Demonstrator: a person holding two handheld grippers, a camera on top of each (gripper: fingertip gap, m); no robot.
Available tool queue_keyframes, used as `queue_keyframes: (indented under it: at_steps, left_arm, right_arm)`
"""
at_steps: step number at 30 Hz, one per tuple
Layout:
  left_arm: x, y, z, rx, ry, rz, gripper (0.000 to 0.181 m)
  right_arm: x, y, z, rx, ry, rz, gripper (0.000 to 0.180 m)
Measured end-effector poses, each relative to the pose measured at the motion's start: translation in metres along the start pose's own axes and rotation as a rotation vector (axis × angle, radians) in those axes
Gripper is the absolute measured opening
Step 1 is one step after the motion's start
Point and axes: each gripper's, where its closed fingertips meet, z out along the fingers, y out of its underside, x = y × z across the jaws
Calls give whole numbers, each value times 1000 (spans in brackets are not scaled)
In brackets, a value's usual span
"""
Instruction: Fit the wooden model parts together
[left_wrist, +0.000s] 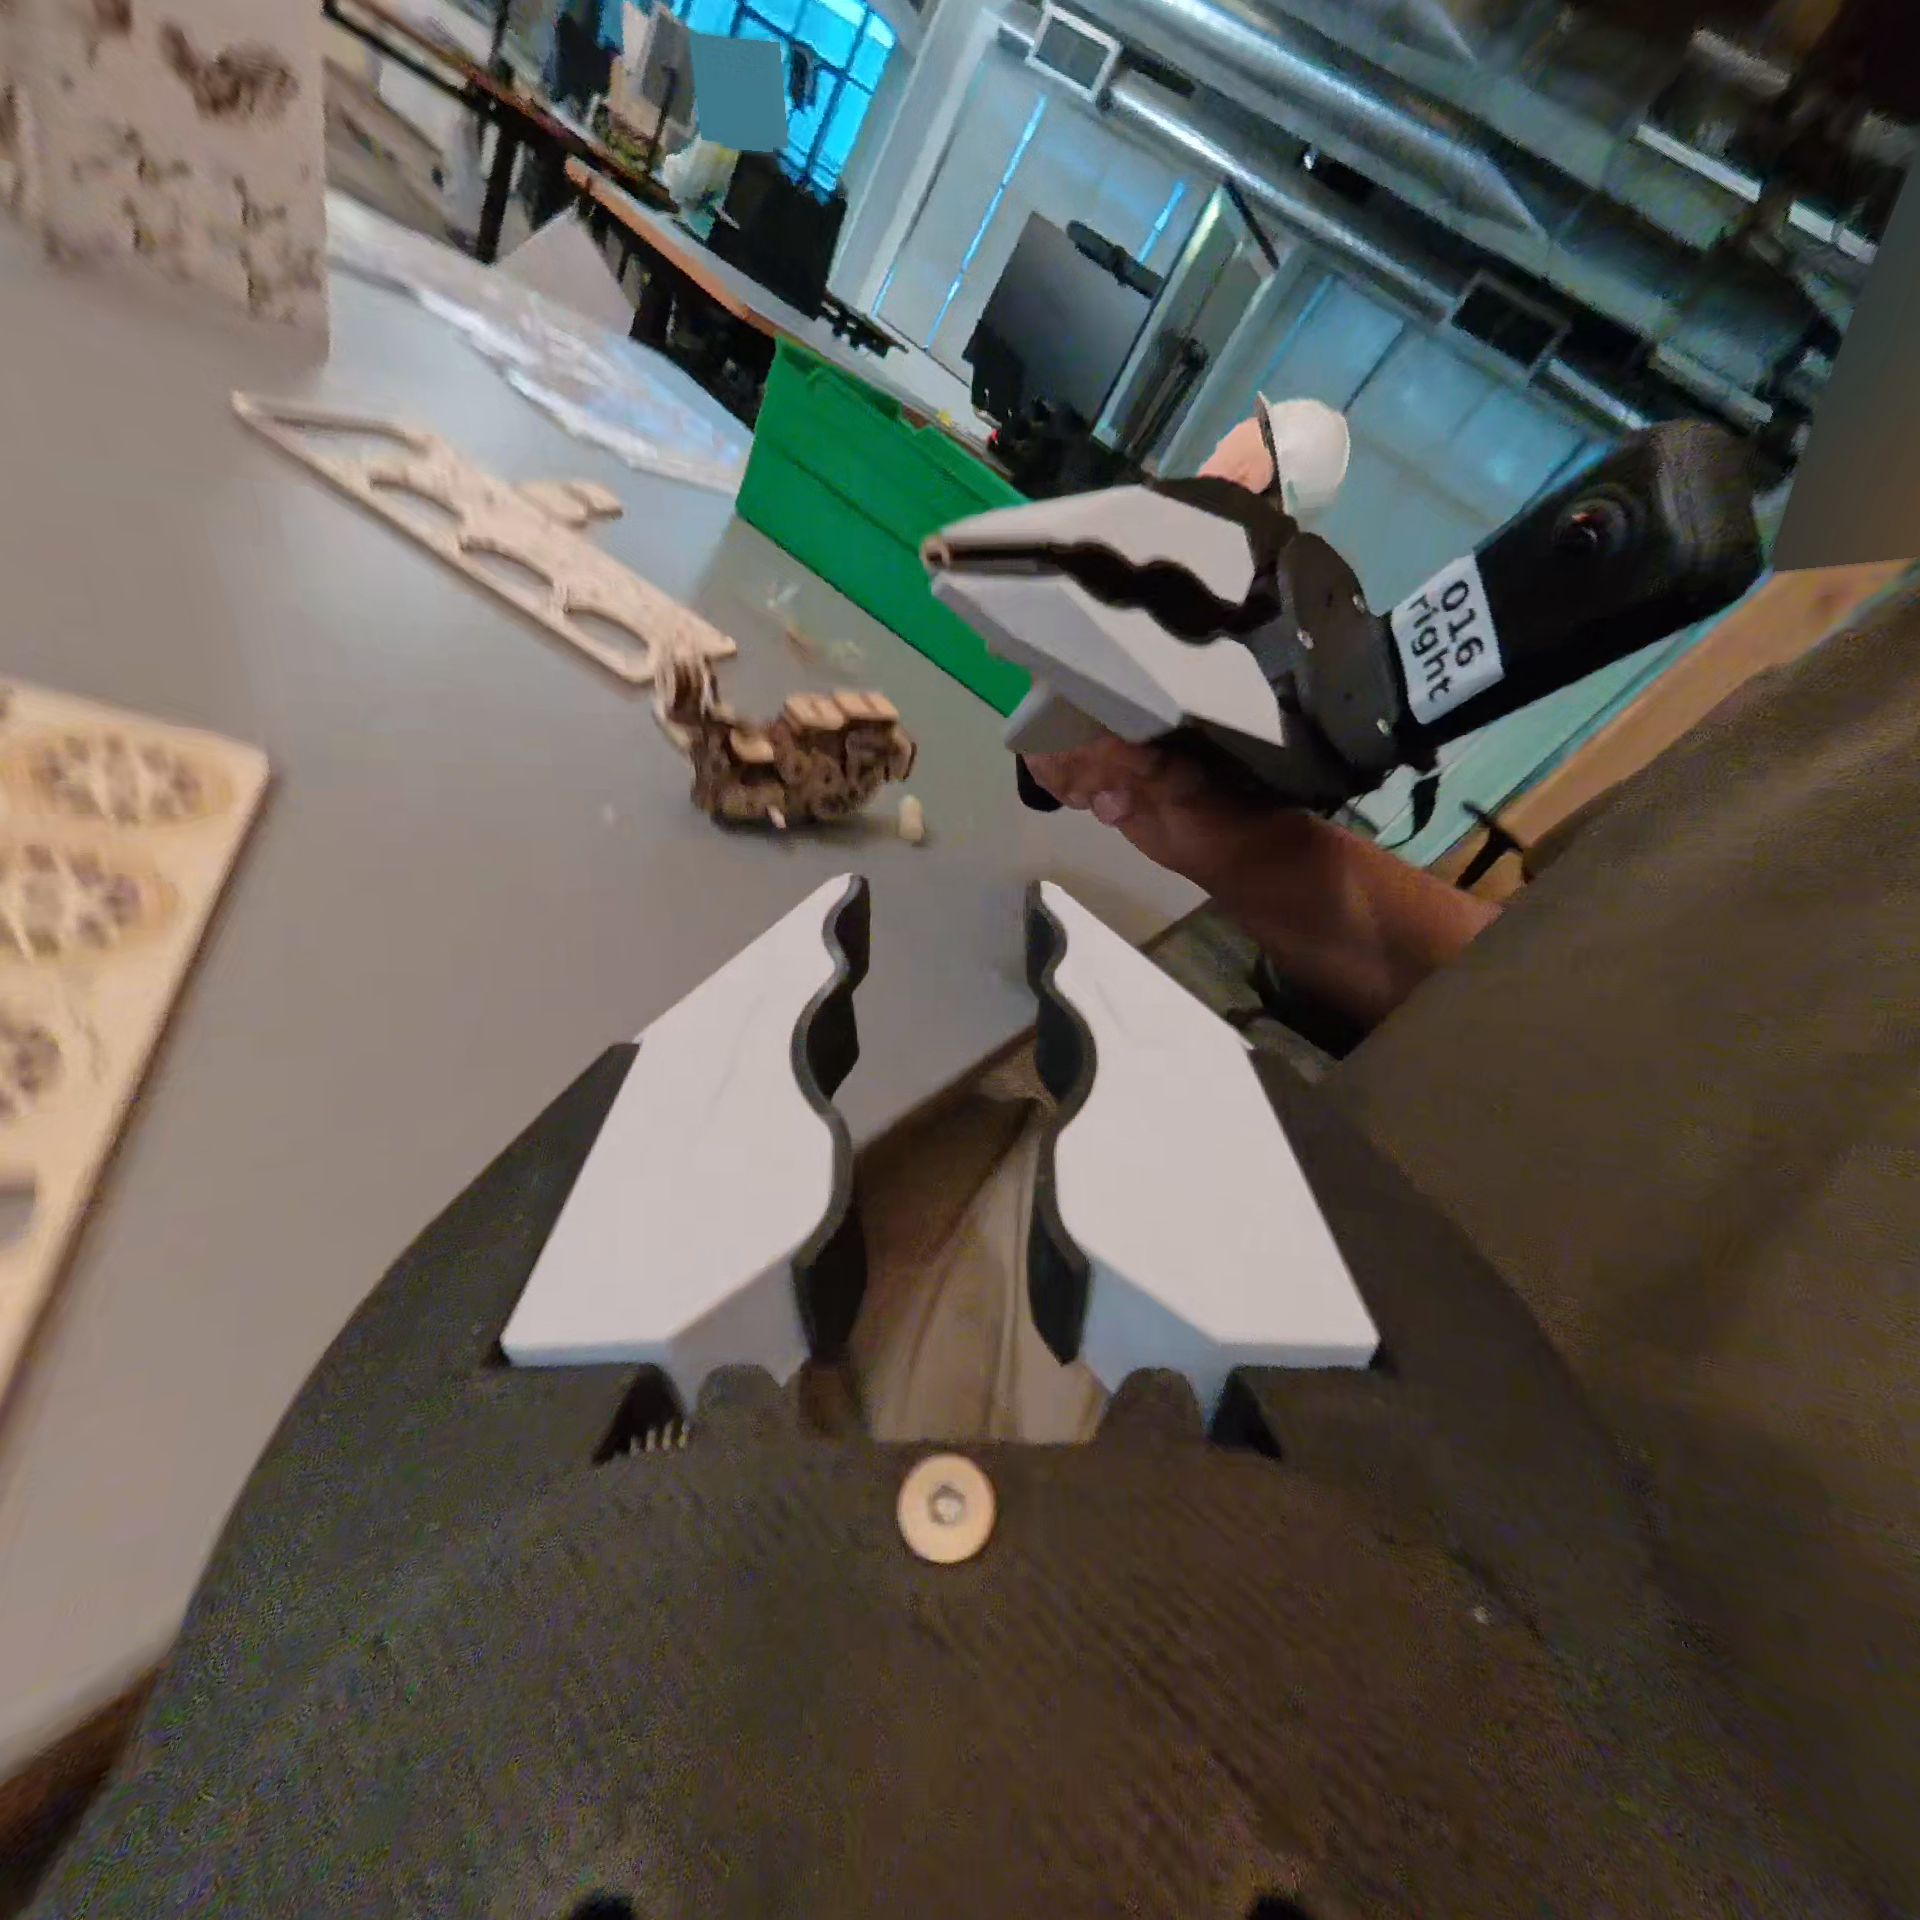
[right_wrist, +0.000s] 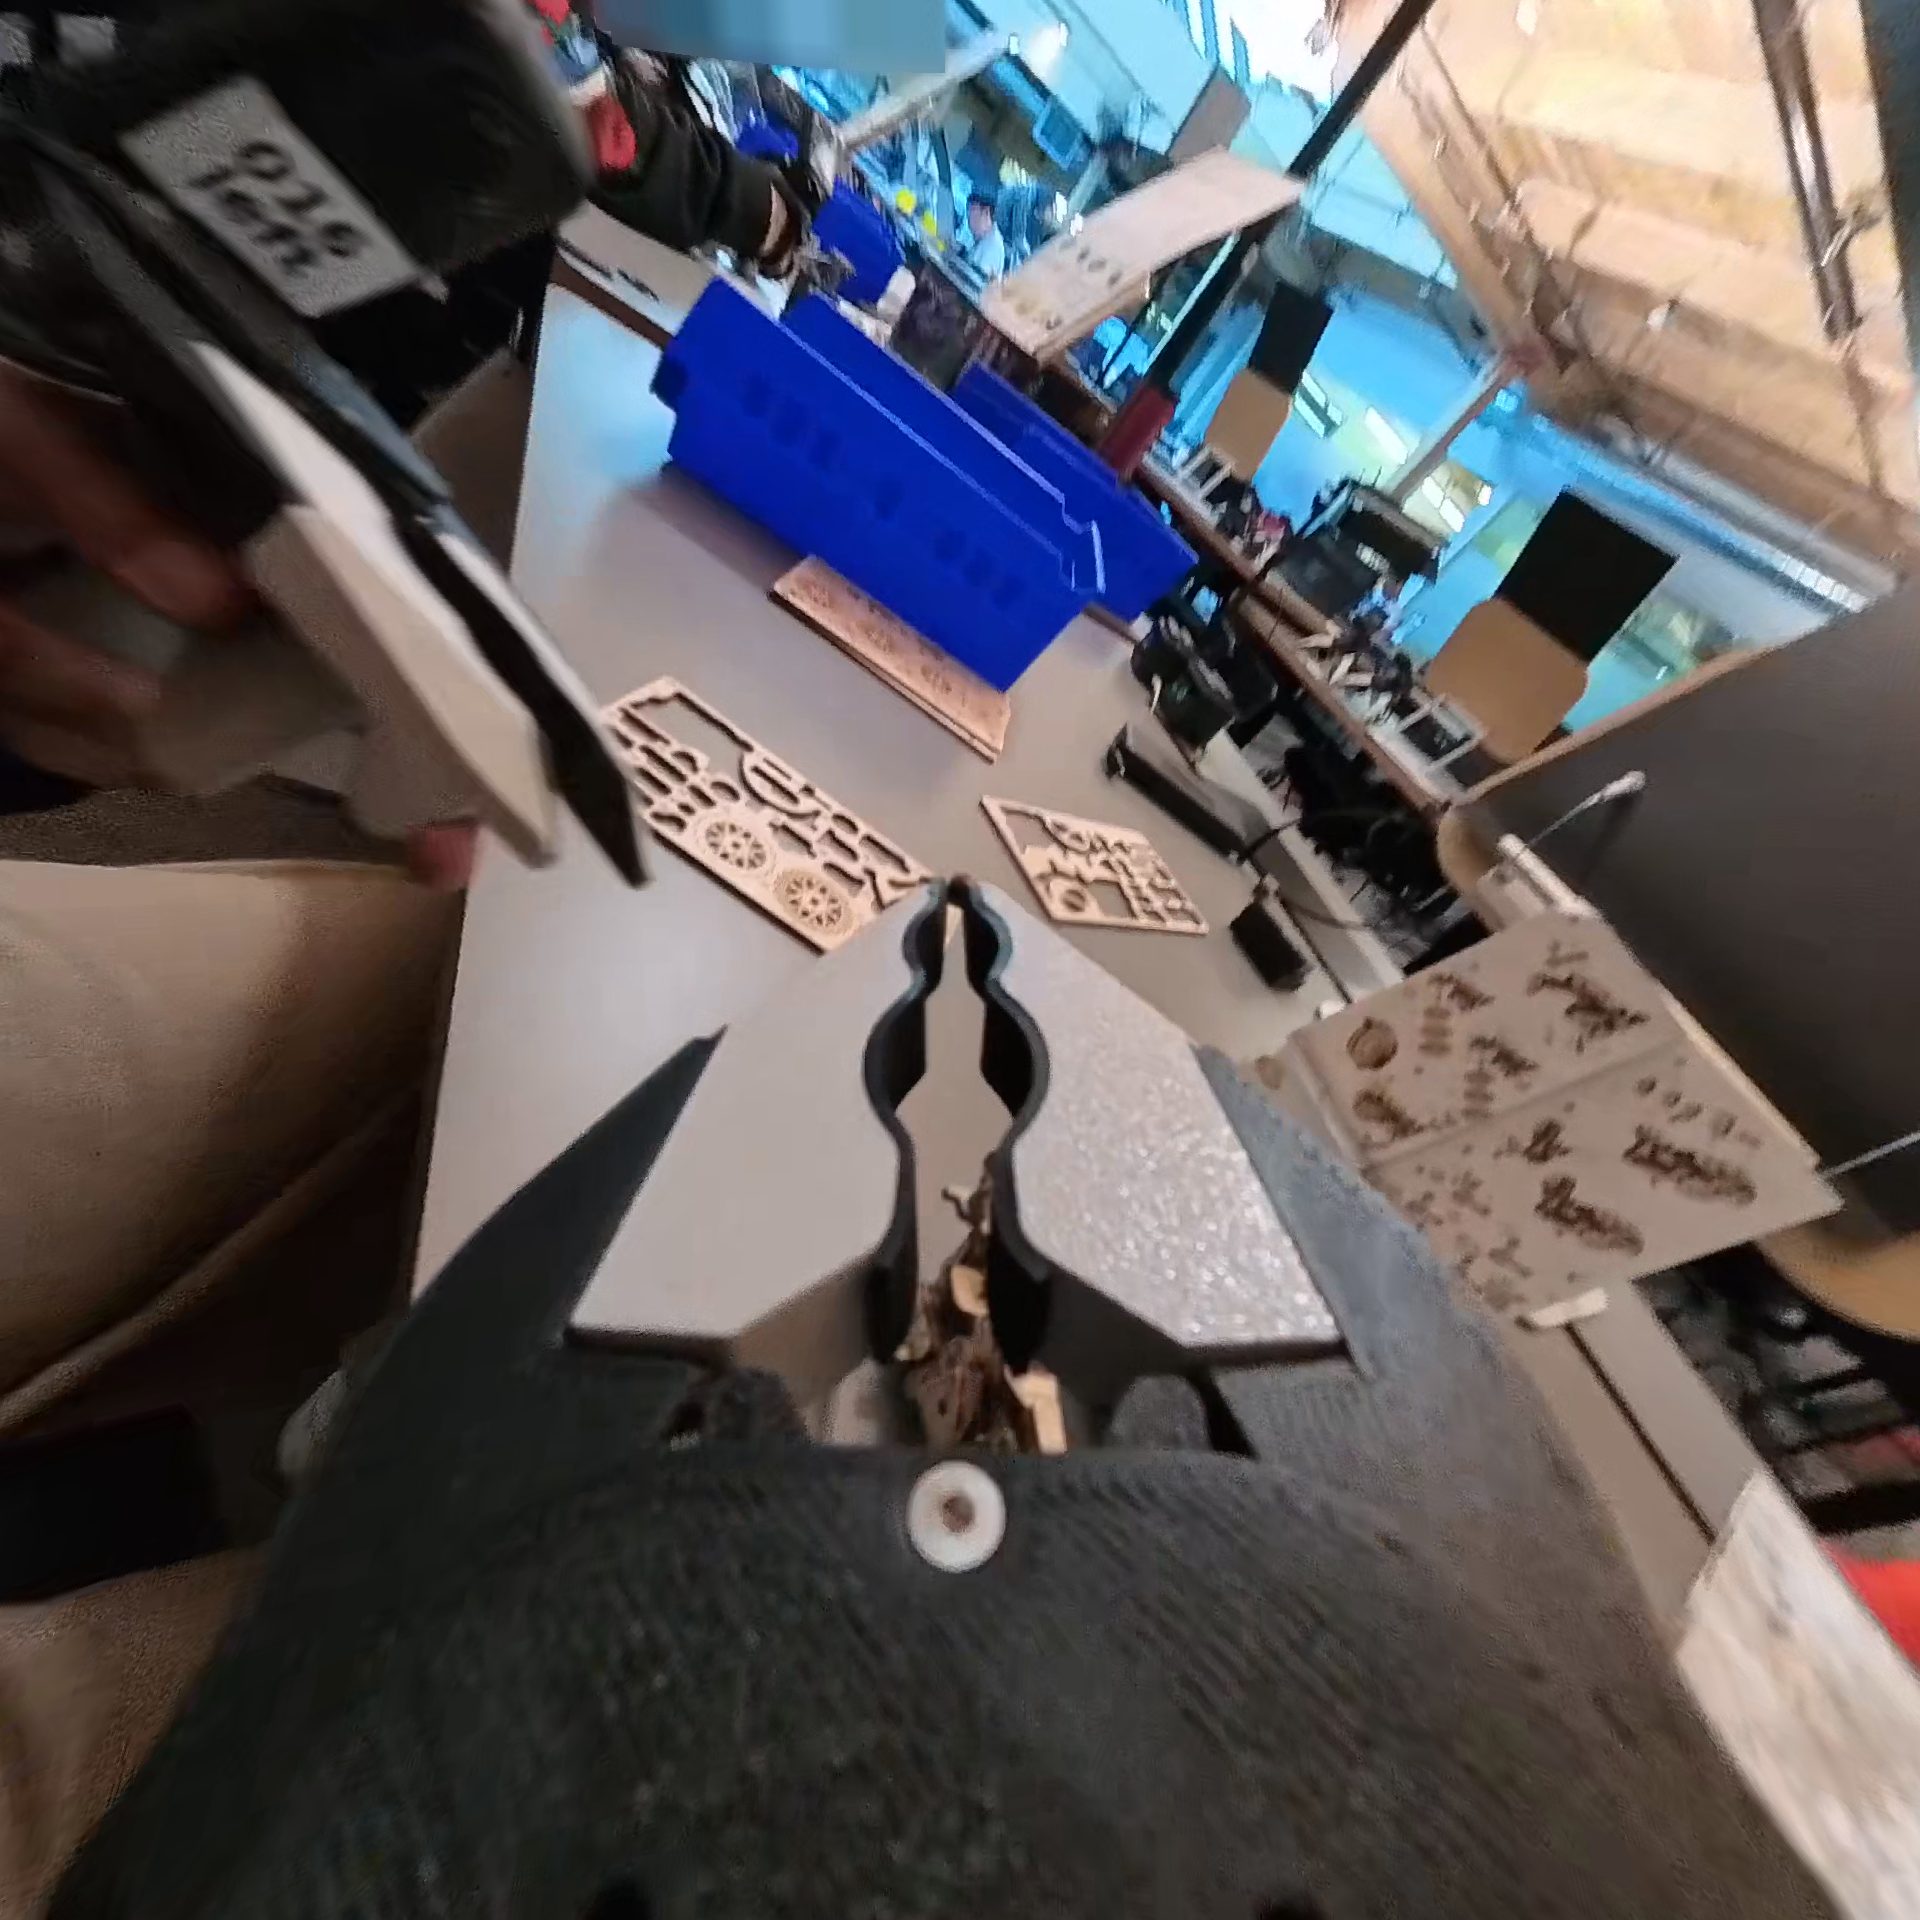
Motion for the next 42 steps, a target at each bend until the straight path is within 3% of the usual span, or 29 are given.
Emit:
queue_keyframes:
  at_steps: [3, 6, 11, 14, 18, 24, 31, 36, 39, 42]
  left_arm:
    - [1, -39, 19, 65, 56, 93, 28]
    - [-1, -66, 35, 132, 131, 57, 30]
    - [-2, -44, 48, 65, 162, 78, 26]
    - [6, -35, 61, 5, 178, 145, 26]
    - [19, -29, 73, -6, 278, 73, 28]
    - [7, -28, 87, -40, 298, 59, 31]
    - [-33, -67, 69, 88, 296, -122, 33]
    - [-76, -119, 50, 314, 129, -17, 17]
    - [-73, -127, 57, 287, 167, -62, 27]
    - [-66, -117, 71, 232, 178, -70, 29]
  right_arm:
    - [0, -13, -2, 53, -4, -75, 1]
    - [3, -15, -7, 80, 14, -67, 1]
    - [16, -6, -26, 126, 56, 168, 1]
    - [13, 4, -36, 102, 74, 172, 1]
    - [4, 10, -53, 64, 77, 213, 1]
    - [23, 22, -68, 48, 165, 277, 1]
    - [90, 45, -80, 141, 315, 544, 1]
    - [126, 54, -80, 198, 361, 665, 1]
    - [132, 39, -74, 298, 303, 804, 0]
    - [118, 41, -68, 266, 269, 780, 0]
